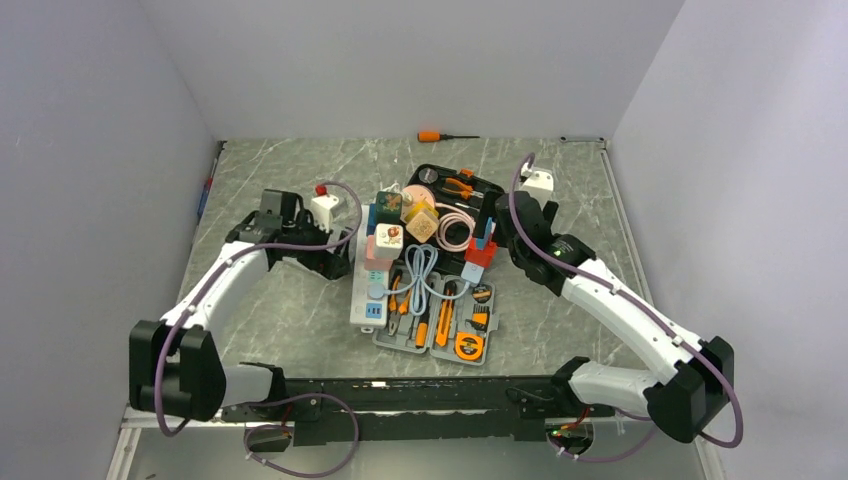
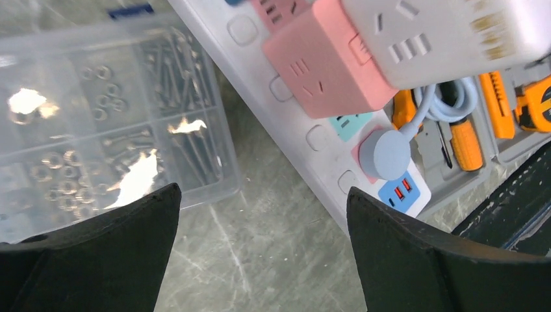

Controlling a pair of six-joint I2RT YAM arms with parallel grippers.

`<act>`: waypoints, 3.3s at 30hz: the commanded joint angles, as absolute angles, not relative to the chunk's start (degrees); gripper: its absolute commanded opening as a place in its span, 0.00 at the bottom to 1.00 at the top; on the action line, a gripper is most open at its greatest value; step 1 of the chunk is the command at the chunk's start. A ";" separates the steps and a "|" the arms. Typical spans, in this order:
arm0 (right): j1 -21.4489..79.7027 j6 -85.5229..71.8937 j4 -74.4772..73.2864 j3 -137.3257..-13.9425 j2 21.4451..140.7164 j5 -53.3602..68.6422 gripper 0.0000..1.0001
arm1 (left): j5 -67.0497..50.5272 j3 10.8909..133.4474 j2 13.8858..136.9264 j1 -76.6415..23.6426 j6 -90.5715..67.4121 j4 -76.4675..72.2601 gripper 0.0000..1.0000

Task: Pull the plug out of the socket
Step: Pick up the socket from the center of the board.

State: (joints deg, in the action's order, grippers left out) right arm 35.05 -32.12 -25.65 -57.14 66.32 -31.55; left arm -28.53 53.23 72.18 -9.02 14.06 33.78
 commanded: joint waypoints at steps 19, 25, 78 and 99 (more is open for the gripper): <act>35.76 -40.93 -39.85 -48.88 59.40 -35.77 1.00 | -27.10 48.37 83.44 -21.51 8.04 18.46 0.99; 35.79 -40.42 -38.92 -48.85 57.78 -34.99 1.00 | -28.02 47.58 81.68 -21.80 7.48 18.04 0.99; 57.55 -32.75 -11.79 -52.42 86.84 -25.12 0.90 | -44.28 9.89 6.66 -22.01 92.80 24.01 0.99; 51.06 -35.25 -9.78 -58.52 93.87 -18.42 0.83 | -50.96 2.39 39.92 -22.94 111.94 -11.63 0.99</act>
State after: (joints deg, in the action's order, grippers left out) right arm 51.03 -34.76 -10.96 -55.16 92.40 -19.14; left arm -46.33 2.09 35.11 -22.70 105.86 -1.56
